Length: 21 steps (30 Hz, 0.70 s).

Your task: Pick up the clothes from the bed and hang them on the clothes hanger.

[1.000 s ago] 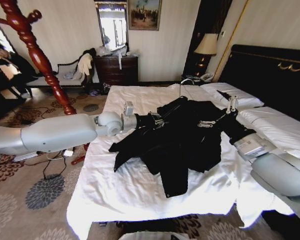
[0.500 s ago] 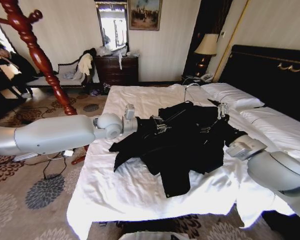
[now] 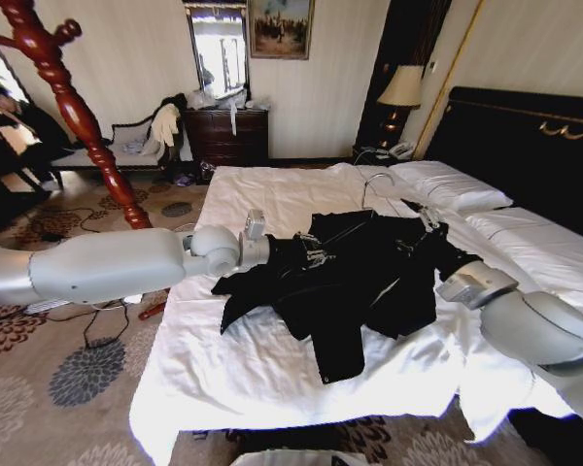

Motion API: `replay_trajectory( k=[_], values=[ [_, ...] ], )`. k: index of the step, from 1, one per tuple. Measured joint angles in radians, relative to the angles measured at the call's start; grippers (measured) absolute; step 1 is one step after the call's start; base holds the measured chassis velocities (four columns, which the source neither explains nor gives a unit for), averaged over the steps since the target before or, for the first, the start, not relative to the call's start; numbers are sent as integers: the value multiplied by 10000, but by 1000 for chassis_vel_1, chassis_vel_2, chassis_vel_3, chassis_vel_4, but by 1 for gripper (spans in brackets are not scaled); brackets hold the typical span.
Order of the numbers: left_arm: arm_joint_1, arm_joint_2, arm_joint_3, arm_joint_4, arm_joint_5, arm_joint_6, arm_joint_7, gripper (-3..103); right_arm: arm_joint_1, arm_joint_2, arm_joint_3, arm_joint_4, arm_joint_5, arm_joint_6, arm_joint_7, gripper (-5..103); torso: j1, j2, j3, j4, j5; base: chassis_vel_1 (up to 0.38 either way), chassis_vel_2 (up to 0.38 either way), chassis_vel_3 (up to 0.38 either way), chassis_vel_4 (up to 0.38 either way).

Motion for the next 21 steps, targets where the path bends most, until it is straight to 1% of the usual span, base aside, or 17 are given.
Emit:
replay_trajectory(
  k=[1,2,3,4,7,14,21],
  values=[
    [20,6,-6,-23,-25,12,-25,17,-21,10,0,-9,-78,10,-17,46,0,0,0,-1,0,0,0,0,0],
    [44,11,-14,-54,-56,21,-52,17,-37,21,0,-26,-170,43,-46,46,0,0,0,-1,0,0,0,0,0],
    [75,17,-35,-90,-127,29,-96,17,-55,32,0,-42,-249,83,-67,40,0,0,0,0,1,0,0,0,0],
    [75,17,-35,-90,-127,29,-96,17,-55,32,0,-42,-249,83,-67,40,0,0,0,0,1,0,0,0,0],
    [194,75,-187,-212,-442,114,-259,17,-110,59,3,-76,-419,151,-86,24,0,0,0,0,0,0,0,0,0],
    [191,103,-198,-196,-473,185,-323,17,-213,90,28,-135,-844,346,-132,23,0,0,0,0,0,0,0,0,0],
    [251,-76,-209,-337,-476,312,-526,17,-320,215,32,-177,-1101,571,-135,23,0,0,0,0,0,0,0,0,0]
  ],
)
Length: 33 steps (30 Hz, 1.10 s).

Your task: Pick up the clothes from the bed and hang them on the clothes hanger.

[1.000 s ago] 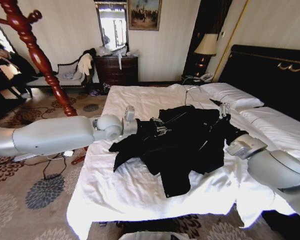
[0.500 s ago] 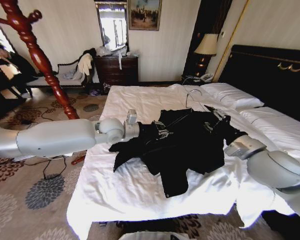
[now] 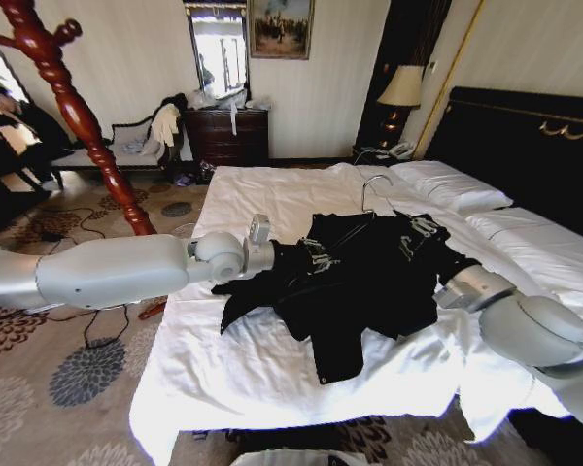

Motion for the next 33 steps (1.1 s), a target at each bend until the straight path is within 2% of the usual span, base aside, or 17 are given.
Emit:
replay_trajectory(
  k=[1,2,3,6,9,11,12,15,17,20,21,24,33],
  values=[
    [6,-52,-4,-29,-17,23,-83,15,-14,14,0,1,-4,18,11,23,0,0,0,1,0,0,0,0,0],
    [12,-111,-29,-60,-64,28,-176,19,-28,25,-2,-32,-17,12,7,23,0,0,0,1,-2,0,0,0,0],
    [12,-111,-29,-60,-64,28,-176,19,-28,25,-2,-32,-17,12,7,23,0,0,0,1,-2,0,0,0,0],
    [44,-281,-35,-247,-193,40,-376,36,-70,67,-4,-49,-65,106,11,23,0,0,0,-1,-1,0,0,0,0],
    [92,-428,-53,-378,-280,71,-466,41,-106,135,-3,-75,-147,283,5,23,0,0,0,0,-2,0,0,0,0],
    [81,-604,-62,-459,-284,91,-506,52,-168,199,5,-93,-209,387,5,23,0,0,0,0,-2,0,0,0,0],
    [81,-604,-62,-459,-284,91,-506,52,-168,199,5,-93,-209,387,5,23,0,0,0,0,-2,0,0,0,0],
    [-23,-867,-178,-584,-380,127,-528,68,-234,273,17,-105,-288,468,12,23,0,0,0,-1,-1,0,0,0,0],
    [-74,-957,-199,-632,-442,142,-530,68,-257,286,18,-111,-302,483,17,23,0,0,0,-1,-1,0,0,0,0],
    [-256,-1278,-209,-776,-527,174,-530,85,-310,319,22,-123,-340,527,34,23,-1,0,0,0,-1,0,0,0,0],
    [-256,-1278,-209,-776,-527,174,-530,85,-310,319,22,-123,-340,527,34,23,-1,0,0,0,-1,0,0,0,0],
    [-332,-1620,-178,-908,-523,179,-531,98,-305,306,26,-116,-318,537,67,23,0,0,0,0,-1,0,0,0,0],
    [-559,-2390,-42,-1302,-402,249,-709,100,-302,360,68,-75,43,443,235,23,0,0,0,0,0,0,0,0,0]
  ],
)
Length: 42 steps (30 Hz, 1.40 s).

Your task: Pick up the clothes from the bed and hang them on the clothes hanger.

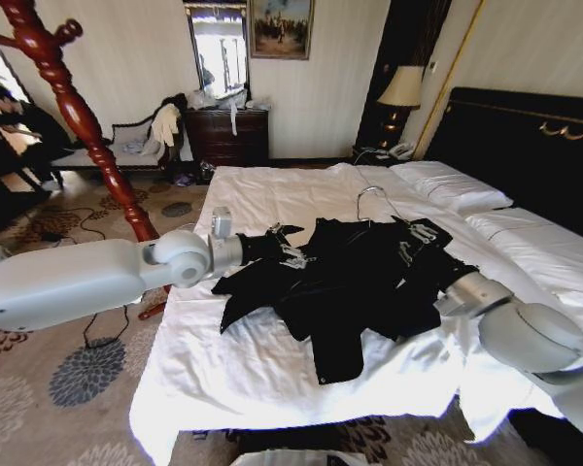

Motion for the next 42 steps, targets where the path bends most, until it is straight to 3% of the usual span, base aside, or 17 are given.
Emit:
replay_trajectory(
  k=[3,13,22,28,42],
  values=[
    [-35,-171,11,-69,18,8,-22,100,-68,36,33,-3,-55,20,0,23,0,0,0,0,-1,0,0,0,0],
    [-599,-1719,712,-701,109,7,11,100,-280,471,76,-68,-435,381,151,23,0,0,0,5,-2,0,0,0,0],
    [-544,-2434,864,-914,296,-266,-346,100,-299,619,77,-29,-529,531,249,23,-1,0,1,1,-3,0,0,0,0],
    [-1489,-3126,1713,-919,268,-470,-537,100,-315,729,83,58,-431,511,299,23,0,0,1,2,-1,0,0,0,0],
    [-2587,-4941,2525,-1404,123,-523,-905,100,-403,944,61,73,-407,522,397,23,-1,0,0,2,-1,0,0,0,0]
  ],
)
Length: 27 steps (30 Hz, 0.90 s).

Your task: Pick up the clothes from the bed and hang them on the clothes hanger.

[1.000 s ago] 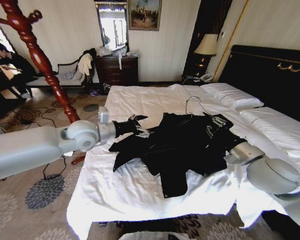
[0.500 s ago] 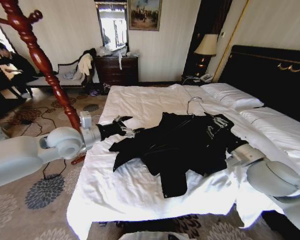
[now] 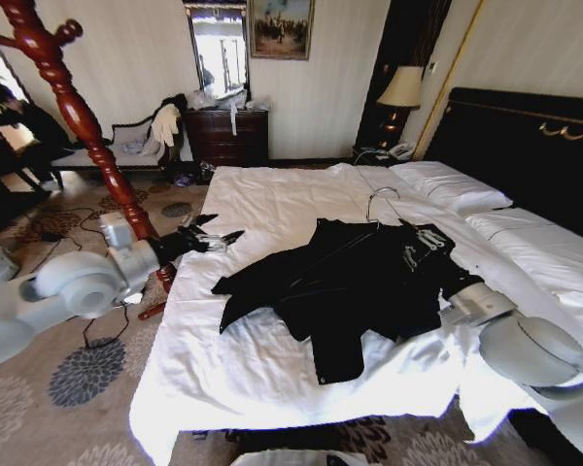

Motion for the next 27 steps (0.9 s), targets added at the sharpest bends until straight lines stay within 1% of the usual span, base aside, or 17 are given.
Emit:
replay_trajectory(
  k=[2,4,5,6,9,10,14,15,19,20,21,23,25,26,27],
  values=[
    [-152,-142,39,-23,-32,0,-50,100,-26,20,-9,12,2,0,1,23,1,0,0,-2,0,0,0,0,0],
    [-321,-107,39,46,-158,0,-103,100,-43,34,-13,18,4,0,0,23,0,0,0,1,-1,0,0,0,0],
    [-407,35,0,149,-286,0,-165,100,-54,50,-12,22,6,0,1,23,0,0,0,2,-2,0,0,0,0],
    [-407,35,0,149,-286,0,-165,100,-54,50,-12,22,6,0,1,23,0,0,0,2,-2,0,0,0,0],
    [-561,654,-221,468,-626,17,-313,100,-118,81,4,63,26,-10,11,23,1,0,0,-5,2,0,0,0,0],
    [-561,654,-221,468,-626,17,-313,100,-118,81,4,63,26,-10,11,23,1,0,0,-5,2,0,0,0,0],
    [-380,1641,-575,956,-825,97,-417,100,-190,143,61,141,58,-43,40,23,2,0,0,-2,3,0,0,0,0],
    [-380,1641,-575,956,-825,97,-417,100,-190,143,61,141,58,-43,40,23,2,0,0,-2,3,0,0,0,0],
    [264,2710,-950,1590,-827,139,-617,100,-204,171,84,179,112,-68,65,23,2,0,1,-2,3,0,0,0,0],
    [264,2710,-950,1590,-827,139,-617,100,-204,171,84,179,112,-68,65,23,2,0,1,-2,3,0,0,0,0],
    [427,2977,-1029,1773,-797,145,-701,100,-190,171,90,181,138,-76,70,23,2,0,1,-2,3,0,0,0,0],
    [893,3542,-1376,2156,-714,159,-866,100,-166,168,98,183,192,-99,79,23,3,0,1,-1,3,0,0,0,0],
    [1794,4169,-2222,2572,-562,309,-996,100,-158,176,111,189,211,-107,88,23,2,-1,1,-1,3,0,0,0,0],
    [1794,4169,-2222,2572,-562,309,-996,100,-158,176,111,189,211,-107,88,23,2,-1,1,-1,3,0,0,0,0],
    [2409,4534,-2790,2778,-493,421,-1086,100,-165,197,131,194,217,-109,92,23,3,-1,1,-3,2,0,0,0,0]
  ],
)
